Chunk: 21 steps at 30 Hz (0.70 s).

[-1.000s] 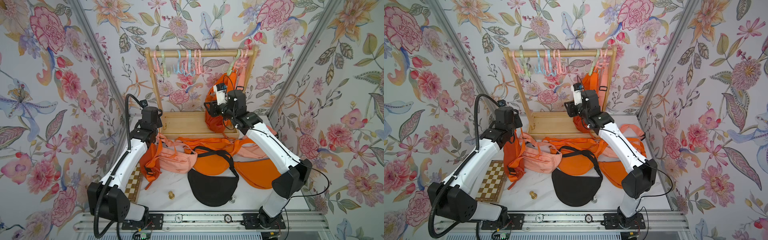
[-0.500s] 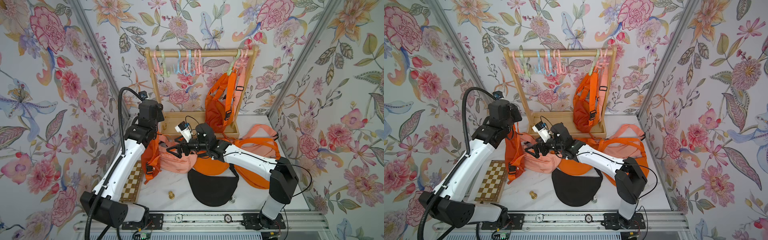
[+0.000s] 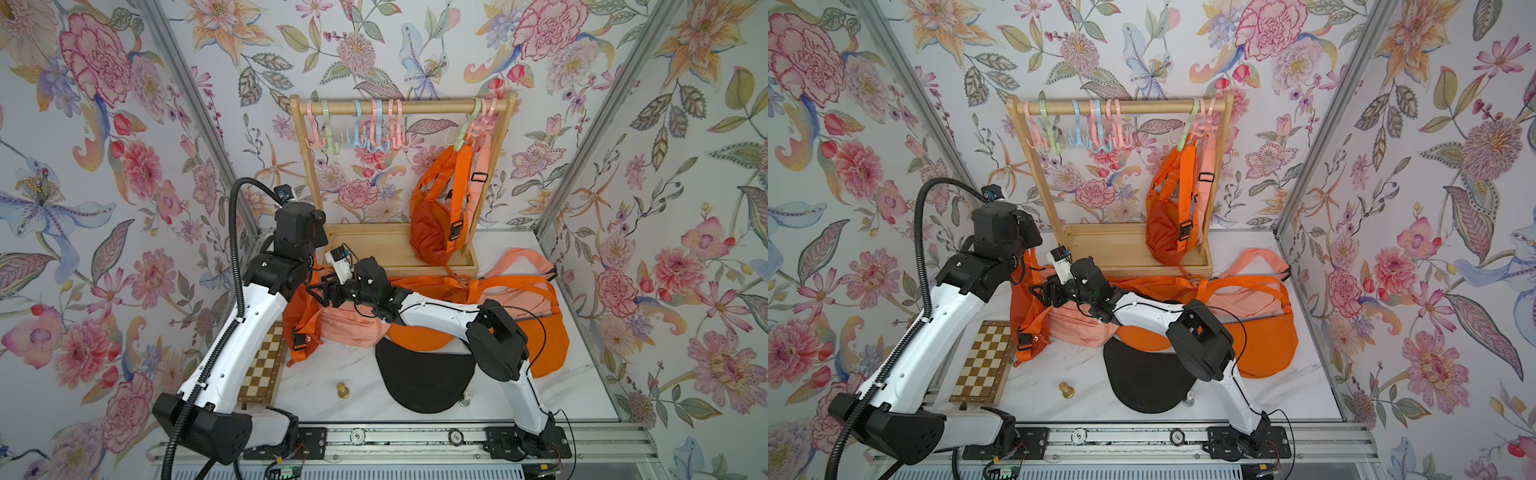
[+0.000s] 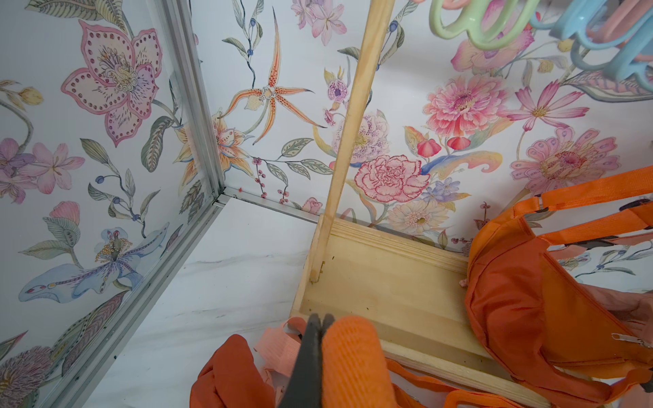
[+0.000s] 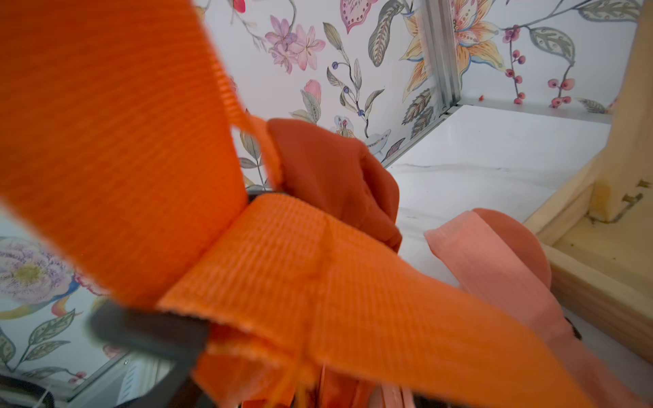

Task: Take the bag off the hook
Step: Place the bag inside the bag.

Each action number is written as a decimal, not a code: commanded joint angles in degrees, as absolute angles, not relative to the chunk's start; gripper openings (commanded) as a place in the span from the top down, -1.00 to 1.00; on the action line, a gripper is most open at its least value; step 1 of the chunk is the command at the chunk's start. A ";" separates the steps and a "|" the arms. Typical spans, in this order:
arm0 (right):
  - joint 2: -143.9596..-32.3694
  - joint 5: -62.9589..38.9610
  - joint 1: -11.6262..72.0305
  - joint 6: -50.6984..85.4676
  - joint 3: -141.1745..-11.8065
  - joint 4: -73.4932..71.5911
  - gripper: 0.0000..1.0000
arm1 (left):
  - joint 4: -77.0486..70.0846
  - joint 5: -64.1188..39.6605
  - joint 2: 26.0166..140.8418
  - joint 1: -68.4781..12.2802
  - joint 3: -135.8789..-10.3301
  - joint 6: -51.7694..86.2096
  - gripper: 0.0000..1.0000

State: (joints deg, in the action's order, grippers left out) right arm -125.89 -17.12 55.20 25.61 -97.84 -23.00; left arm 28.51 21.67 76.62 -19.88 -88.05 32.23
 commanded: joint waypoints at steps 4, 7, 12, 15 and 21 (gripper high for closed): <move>-121.35 -21.25 53.34 31.78 -97.02 -23.55 1.00 | 28.78 24.57 72.42 -20.32 -87.63 31.93 1.00; -113.18 -22.12 53.13 29.53 -90.60 -18.23 1.00 | 28.87 26.47 71.52 -20.03 -87.47 31.14 1.00; -102.69 -25.74 51.73 27.49 -85.45 -5.98 1.00 | 28.86 26.37 70.75 -19.36 -86.17 31.22 1.00; -99.16 -26.87 49.85 27.65 -83.74 -0.73 1.00 | 28.85 26.10 70.64 -19.29 -84.95 31.62 1.00; -98.97 -29.88 46.28 30.88 -81.23 1.61 1.00 | 28.66 24.76 70.75 -18.28 -80.18 33.28 1.00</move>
